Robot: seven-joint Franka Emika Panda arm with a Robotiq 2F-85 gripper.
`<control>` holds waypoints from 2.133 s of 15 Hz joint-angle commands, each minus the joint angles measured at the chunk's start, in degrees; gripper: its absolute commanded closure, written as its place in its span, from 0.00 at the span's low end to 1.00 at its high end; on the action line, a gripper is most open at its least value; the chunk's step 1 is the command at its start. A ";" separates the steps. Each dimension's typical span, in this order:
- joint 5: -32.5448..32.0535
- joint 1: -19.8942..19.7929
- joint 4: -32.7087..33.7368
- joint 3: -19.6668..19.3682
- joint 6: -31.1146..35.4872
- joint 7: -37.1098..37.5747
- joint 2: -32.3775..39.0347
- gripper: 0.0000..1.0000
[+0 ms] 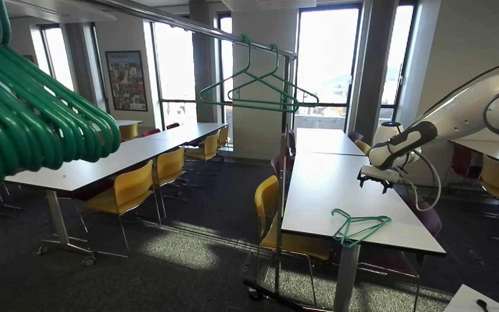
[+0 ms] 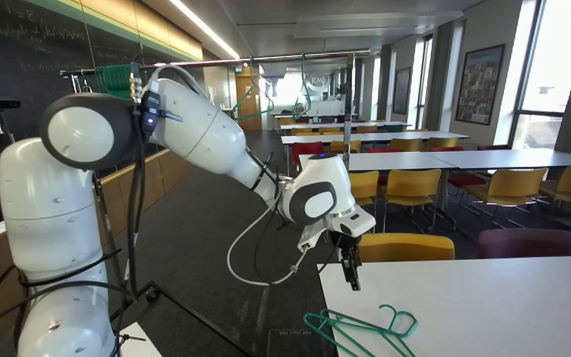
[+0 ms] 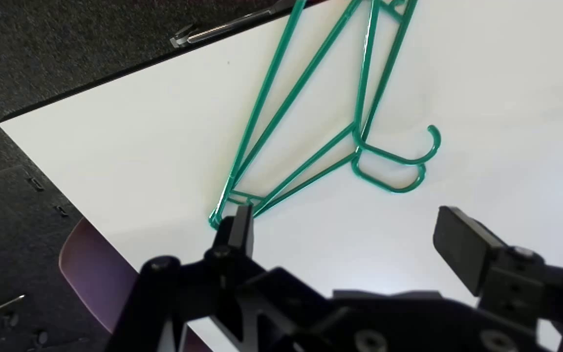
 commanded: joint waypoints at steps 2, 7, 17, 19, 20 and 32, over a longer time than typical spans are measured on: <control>0.36 2.10 13.69 -3.45 -2.37 8.10 13.74 0.00; 7.45 1.29 25.24 -4.82 -7.67 7.70 24.79 0.00; 17.70 -1.44 38.44 -4.50 -23.08 6.78 35.16 0.00; 17.78 -1.52 39.15 -4.48 -23.37 6.78 35.69 0.00; 17.78 -1.49 39.13 -4.47 -23.34 6.80 35.63 0.00; 17.65 -1.38 41.52 -6.67 -18.60 13.68 43.19 0.00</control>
